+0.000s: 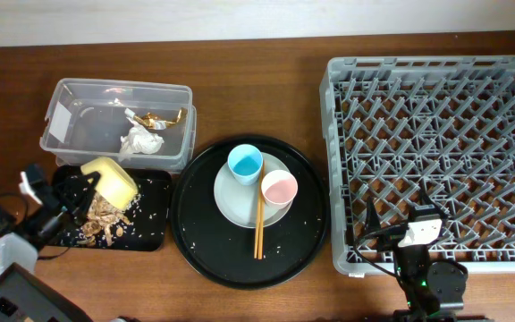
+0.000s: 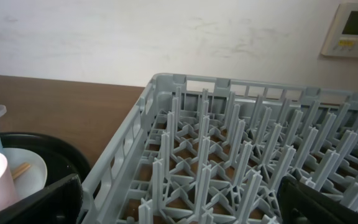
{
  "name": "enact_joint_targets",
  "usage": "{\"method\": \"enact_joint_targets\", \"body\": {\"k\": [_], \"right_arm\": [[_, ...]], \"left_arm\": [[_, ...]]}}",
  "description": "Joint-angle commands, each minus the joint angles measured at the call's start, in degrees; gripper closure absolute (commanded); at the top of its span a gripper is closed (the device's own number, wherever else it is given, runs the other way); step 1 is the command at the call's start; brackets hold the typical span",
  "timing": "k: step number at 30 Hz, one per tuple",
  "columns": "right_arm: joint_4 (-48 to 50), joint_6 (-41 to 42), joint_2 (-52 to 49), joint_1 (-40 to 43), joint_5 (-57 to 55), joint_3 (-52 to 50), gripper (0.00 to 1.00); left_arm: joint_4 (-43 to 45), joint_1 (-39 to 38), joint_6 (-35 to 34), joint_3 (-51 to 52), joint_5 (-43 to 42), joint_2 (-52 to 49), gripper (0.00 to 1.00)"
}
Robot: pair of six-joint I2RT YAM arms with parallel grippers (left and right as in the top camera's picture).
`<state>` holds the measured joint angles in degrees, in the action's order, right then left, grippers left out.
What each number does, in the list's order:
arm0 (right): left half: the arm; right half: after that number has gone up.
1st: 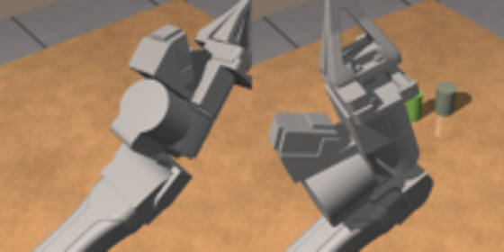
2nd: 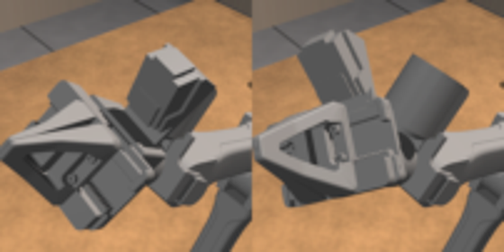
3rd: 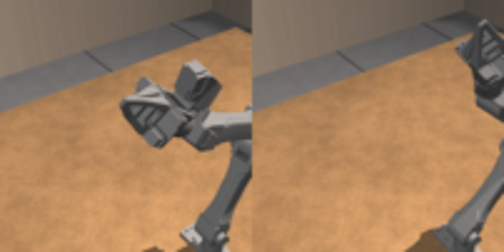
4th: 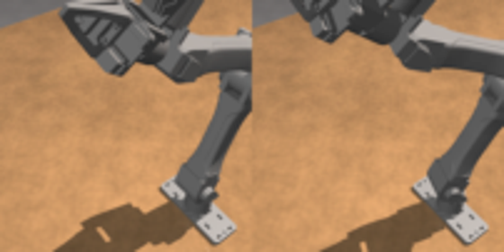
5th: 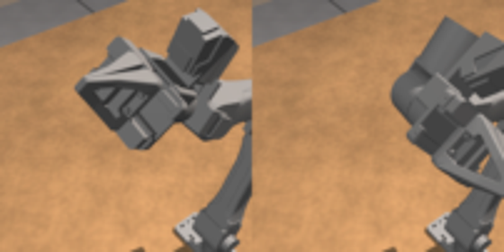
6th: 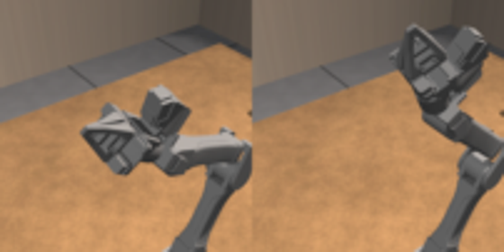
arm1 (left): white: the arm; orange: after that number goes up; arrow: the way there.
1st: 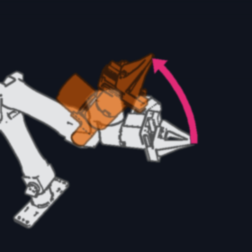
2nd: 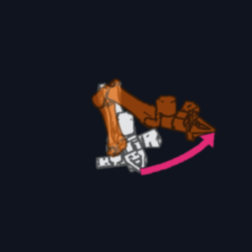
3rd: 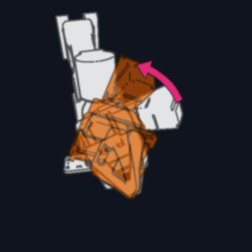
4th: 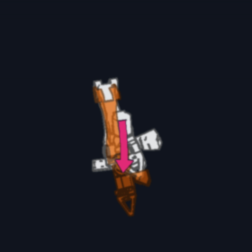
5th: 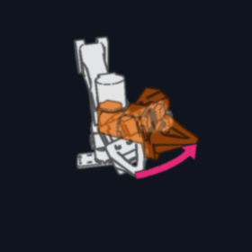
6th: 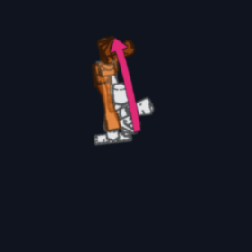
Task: Sort waste into correct bins and load items into the dishwasher rack
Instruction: 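Set the empty yellow bowl back on the round tray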
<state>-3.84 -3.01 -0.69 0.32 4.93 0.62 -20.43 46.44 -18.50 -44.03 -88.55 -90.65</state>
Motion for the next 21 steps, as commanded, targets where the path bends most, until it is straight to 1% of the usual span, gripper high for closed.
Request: {"method": "enact_joint_targets", "body": {"k": [1, 3, 4, 7, 8, 9, 10, 11, 13, 14, 16, 19, 21], "right_arm": [[-0.26, 0.24, 0.37, -0.31, -0.31, -0.31, 0.02], [-0.26, 0.24, 0.37, -0.31, -0.31, -0.31, 0.02], [-0.26, 0.24, 0.37, -0.31, -0.31, -0.31, 0.02], [-0.26, 0.24, 0.37, -0.31, -0.31, -0.31, 0.02], [-0.26, 0.24, 0.37, -0.31, -0.31, -0.31, 0.02], [-0.26, 0.24, 0.37, -0.31, -0.31, -0.31, 0.02], [-0.26, 0.24, 0.37, -0.31, -0.31, -0.31, 0.02], [-0.26, 0.24, 0.37, -0.31, -0.31, -0.31, 0.02], [-0.26, 0.24, 0.37, -0.31, -0.31, -0.31, 0.02], [-0.26, 0.24, 0.37, -0.31, -0.31, -0.31, 0.02], [-0.26, 0.24, 0.37, -0.31, -0.31, -0.31, 0.02], [-0.26, 0.24, 0.37, -0.31, -0.31, -0.31, 0.02], [-0.26, 0.24, 0.37, -0.31, -0.31, -0.31, 0.02]], "left_arm": [[0.42, -12.13, -1.20, -0.07, -0.13, 2.25, 1.00], [0.37, -18.27, -1.77, -0.09, 6.16, 5.09, 0.99], [0.37, -21.18, -3.30, -0.09, 9.09, 6.73, 0.99], [0.37, -30.62, -7.87, -0.11, 21.92, 14.93, 0.99], [-1.33, -36.63, -9.16, -0.09, 31.23, 20.63, 1.00], [-3.37, -39.95, -9.14, -0.09, 36.33, 23.08, 0.99], [-6.88, -44.41, -9.11, -0.09, 44.30, 25.62, 1.00], [-10.69, -49.64, -9.11, -0.09, 52.68, 27.47, 1.00], [-15.69, -58.80, -9.14, -0.09, 64.67, 28.22, 1.00], [-17.07, -63.10, -9.38, -0.09, 68.19, 28.00, 1.00], [-19.63, -71.17, -12.70, -0.09, 76.04, 27.61, 1.00], [-20.28, -75.91, -15.02, -0.09, 80.11, 26.75, 1.00], [-20.35, -78.20, -15.61, -0.09, 80.54, 24.17, 1.00]]}}
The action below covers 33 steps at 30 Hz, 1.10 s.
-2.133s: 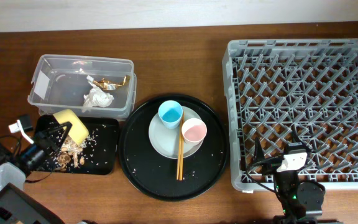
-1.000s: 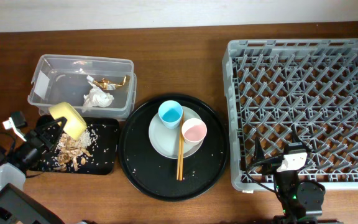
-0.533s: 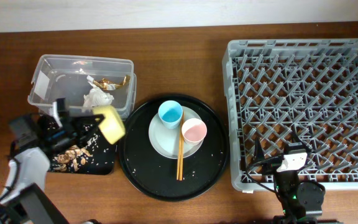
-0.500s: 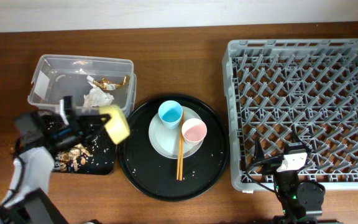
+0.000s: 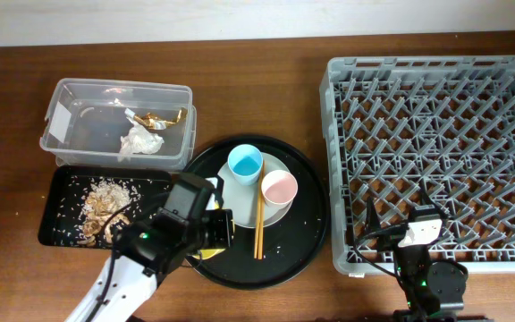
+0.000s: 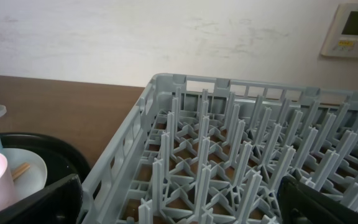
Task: Sort waste into correct bins and load items into the dishwasher rack
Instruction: 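Set the empty yellow bowl back on the round tray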
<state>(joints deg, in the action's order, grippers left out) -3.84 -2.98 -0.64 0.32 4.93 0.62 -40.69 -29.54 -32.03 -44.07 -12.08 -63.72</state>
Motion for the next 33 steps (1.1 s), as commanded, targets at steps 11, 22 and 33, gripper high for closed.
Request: {"method": "enact_joint_targets", "body": {"k": [11, 22, 33], "right_arm": [[-0.26, 0.22, 0.33, -0.31, -0.31, -0.31, 0.02], [-0.26, 0.22, 0.33, -0.31, -0.31, -0.31, 0.02], [0.26, 0.44, 0.33, -0.33, 1.57, -0.31, 0.01]], "left_arm": [[0.83, -3.43, -2.05, -0.04, 3.78, -15.06, 0.70], [-0.13, -3.43, 0.44, -13.57, 4.55, -14.64, 0.48], [0.79, -3.32, 0.79, -14.71, 7.19, -14.64, 0.01]]}}
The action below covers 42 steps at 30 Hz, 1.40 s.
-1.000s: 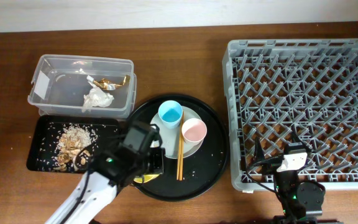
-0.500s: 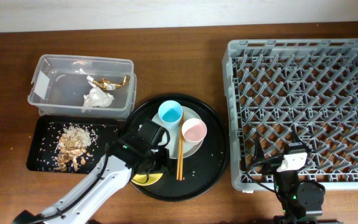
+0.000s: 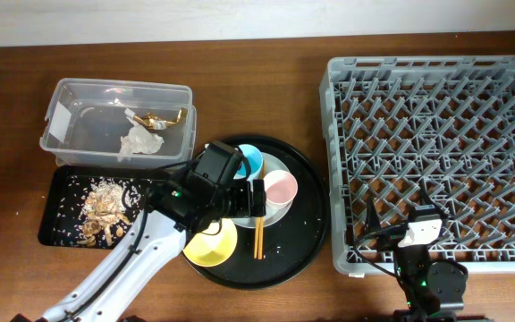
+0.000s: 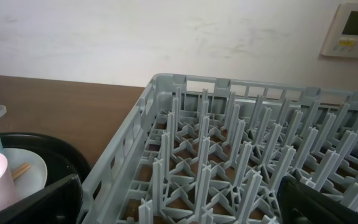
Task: Sort waste into correct bins and load items into the dishwasher rack
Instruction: 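Set the empty yellow bowl back on the round tray, then grasp the blue cup with the left gripper and lift it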
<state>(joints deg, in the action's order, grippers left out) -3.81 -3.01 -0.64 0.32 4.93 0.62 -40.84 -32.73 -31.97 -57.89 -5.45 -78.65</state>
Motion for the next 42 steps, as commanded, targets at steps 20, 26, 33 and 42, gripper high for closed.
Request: {"method": "enact_joint_targets", "body": {"k": [20, 26, 33, 42], "right_arm": [[-45.16, -1.03, -46.95, -0.33, 30.42, 61.33, 0.01], [-55.17, -1.11, -61.72, -0.31, 34.97, 61.33, 0.02], [-55.39, -1.29, -66.05, -0.31, 34.95, 61.33, 0.02], [-55.39, -1.29, -66.05, -0.31, 34.93, 61.31, 0.02]], "left_arm": [[1.95, 11.54, 2.89, -8.26, -0.07, -1.09, 0.27], [7.21, 11.52, 2.91, -8.26, -0.09, -10.82, 0.62], [9.60, 11.41, 2.89, -8.26, -0.28, -18.29, 0.66], [9.97, 11.37, 2.89, -8.26, -1.18, -21.42, 0.96]]}}
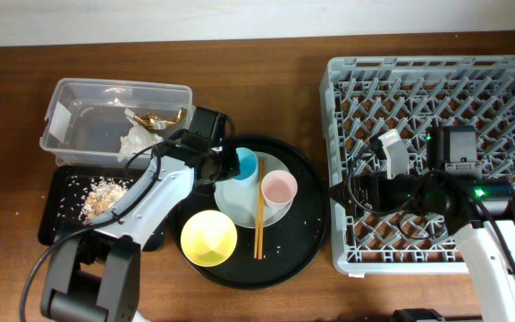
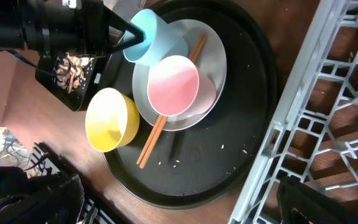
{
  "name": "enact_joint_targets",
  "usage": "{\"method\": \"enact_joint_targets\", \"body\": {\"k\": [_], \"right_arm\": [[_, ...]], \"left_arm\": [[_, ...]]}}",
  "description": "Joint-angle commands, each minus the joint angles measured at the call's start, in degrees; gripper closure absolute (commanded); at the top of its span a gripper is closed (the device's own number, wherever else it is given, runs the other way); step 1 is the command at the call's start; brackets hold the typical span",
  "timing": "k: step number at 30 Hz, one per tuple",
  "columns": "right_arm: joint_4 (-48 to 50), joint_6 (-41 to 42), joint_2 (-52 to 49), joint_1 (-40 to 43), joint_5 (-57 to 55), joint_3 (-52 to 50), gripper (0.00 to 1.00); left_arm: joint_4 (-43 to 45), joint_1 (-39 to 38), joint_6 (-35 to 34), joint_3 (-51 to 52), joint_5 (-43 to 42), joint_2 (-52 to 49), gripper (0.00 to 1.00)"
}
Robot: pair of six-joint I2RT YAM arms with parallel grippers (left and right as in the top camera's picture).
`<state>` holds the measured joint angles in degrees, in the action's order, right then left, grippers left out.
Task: Sort waste into correct bins and load items into the dishwasher rack
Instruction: 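Grasp the blue cup with the left gripper and lift it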
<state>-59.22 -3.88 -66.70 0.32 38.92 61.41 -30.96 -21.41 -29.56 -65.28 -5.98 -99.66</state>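
Observation:
On the round black tray (image 1: 307, 246) a white plate (image 1: 240, 207) carries a blue cup (image 1: 245, 164), a pink cup (image 1: 280, 188) and wooden chopsticks (image 1: 259, 224). A yellow bowl (image 1: 208, 238) stands upright at the tray's front left. My left gripper (image 1: 223, 167) sits at the blue cup's left rim and looks open, one finger (image 2: 129, 36) touching the cup (image 2: 154, 37). My right gripper (image 2: 179, 211) hangs open and empty over the left edge of the grey rack (image 1: 436, 152), above the pink cup (image 2: 174, 87) and the bowl (image 2: 107, 118).
A clear bin (image 1: 70, 130) with crumpled paper and foil stands at the back left. In front of it lies a black rectangular tray (image 1: 61, 228) holding food scraps. The rack's upright pegs fill the right side of the table.
My left gripper has moved from over the plate to the blue cup's left rim. My right arm has left the rack's front and now reaches over the rack's left edge, looking down on the tray.
The yellow bowl was first tipped over the black rectangular tray by my left gripper. It was then carried over the round tray's left side, then stood upright there, let go. My left gripper is now at the blue cup and my right arm has come out.

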Motion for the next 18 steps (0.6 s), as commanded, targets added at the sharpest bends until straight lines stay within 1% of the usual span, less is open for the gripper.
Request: {"method": "enact_joint_targets", "body": {"k": [1, 4, 7, 9, 11, 12, 13, 14, 15, 17, 18], "right_arm": [[0.02, -0.42, 0.00, -0.31, 0.94, 0.55, 0.02], [-0.13, -0.42, 0.00, -0.31, 0.96, 0.55, 0.02], [0.11, -0.42, 0.00, -0.31, 0.96, 0.66, 0.02], [0.04, -0.39, 0.00, -0.31, 0.98, 1.55, 0.02], [-0.52, -0.42, 0.02, -0.31, 1.99, 4.17, 0.02], [-1.25, -0.42, 0.02, -0.31, 4.52, 6.14, 0.02], [-1.51, -0.42, 0.02, -0.31, 6.43, 7.56, 0.02], [-1.51, -0.42, 0.02, -0.31, 9.31, 8.94, 0.02], [-1.49, -2.16, 0.00, -0.31, 16.33, 10.25, 0.02], [-1.49, -10.16, 0.00, -0.31, 31.56, 10.62, 0.02], [-1.44, -15.39, 0.00, -0.31, 40.46, 10.62, 0.02]], "left_arm": [[0.07, 0.04, 0.48, -0.87, -0.63, -0.42, 0.99], [0.00, 0.04, 0.50, -0.90, -0.68, -0.39, 1.00], [-0.11, 0.50, 0.50, -0.90, -0.68, 2.27, 1.00], [-0.09, 1.11, 0.50, -0.90, -0.66, 7.39, 0.99], [-1.11, 1.95, 0.59, -0.90, -0.68, 14.58, 0.99], [-1.66, 3.17, 2.40, -0.90, -4.35, 19.71, 1.00], [-2.10, 4.24, 2.49, -0.90, -8.55, 22.34, 0.99], [-2.58, 6.43, 3.32, -0.90, -16.94, 25.88, 0.99], [-3.19, 9.86, 5.68, -0.90, -28.63, 29.07, 1.00], [-3.34, 14.80, 8.24, -0.90, -47.28, 30.58, 0.99], [-3.13, 17.44, 8.70, -0.90, -59.01, 30.34, 0.99]]}}
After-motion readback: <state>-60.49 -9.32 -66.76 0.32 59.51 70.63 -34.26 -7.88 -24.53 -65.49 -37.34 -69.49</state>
